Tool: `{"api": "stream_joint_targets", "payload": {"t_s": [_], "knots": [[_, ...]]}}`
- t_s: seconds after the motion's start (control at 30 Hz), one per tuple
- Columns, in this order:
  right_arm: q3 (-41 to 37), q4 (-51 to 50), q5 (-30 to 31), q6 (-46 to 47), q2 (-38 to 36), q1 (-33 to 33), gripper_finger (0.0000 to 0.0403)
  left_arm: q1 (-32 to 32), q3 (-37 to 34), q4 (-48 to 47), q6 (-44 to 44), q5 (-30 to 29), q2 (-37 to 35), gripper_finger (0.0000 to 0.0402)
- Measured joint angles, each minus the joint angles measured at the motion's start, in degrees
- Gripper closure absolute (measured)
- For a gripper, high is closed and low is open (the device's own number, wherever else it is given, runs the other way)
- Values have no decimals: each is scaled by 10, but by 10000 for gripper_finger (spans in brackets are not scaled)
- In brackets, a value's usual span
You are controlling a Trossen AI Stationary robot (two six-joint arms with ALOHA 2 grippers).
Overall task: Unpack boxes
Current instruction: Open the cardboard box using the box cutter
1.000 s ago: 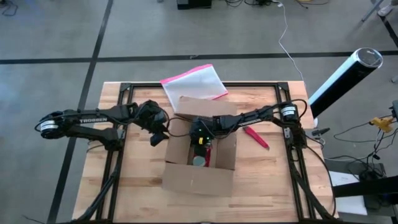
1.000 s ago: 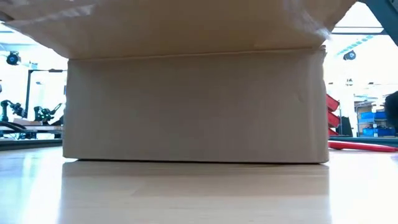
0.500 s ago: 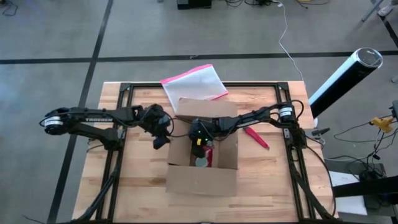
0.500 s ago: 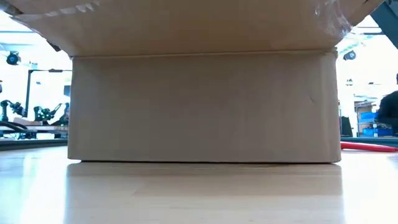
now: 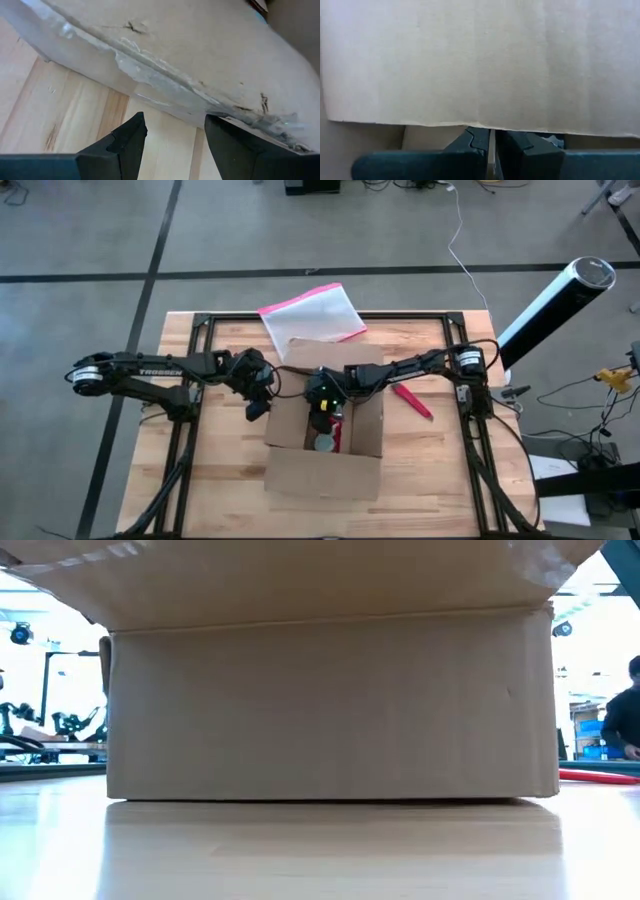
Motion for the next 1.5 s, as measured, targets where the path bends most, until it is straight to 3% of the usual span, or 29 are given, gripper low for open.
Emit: {"api": "stream_joint_targets", "payload": {"t_s": [0.47,0.73,1.17,1.5], "knots": [[5,30,5,-10,-63,3,392,0,0,11,1,-10,1,210],[6,112,6,6,-66,3,392,0,0,17,-3,-12,1,210],[15,138,4,9,-64,-2,392,-7,1,108,-23,-9,0,210],[15,138,22,8,-64,-9,392,-25,49,112,-6,-8,32,210]]}}
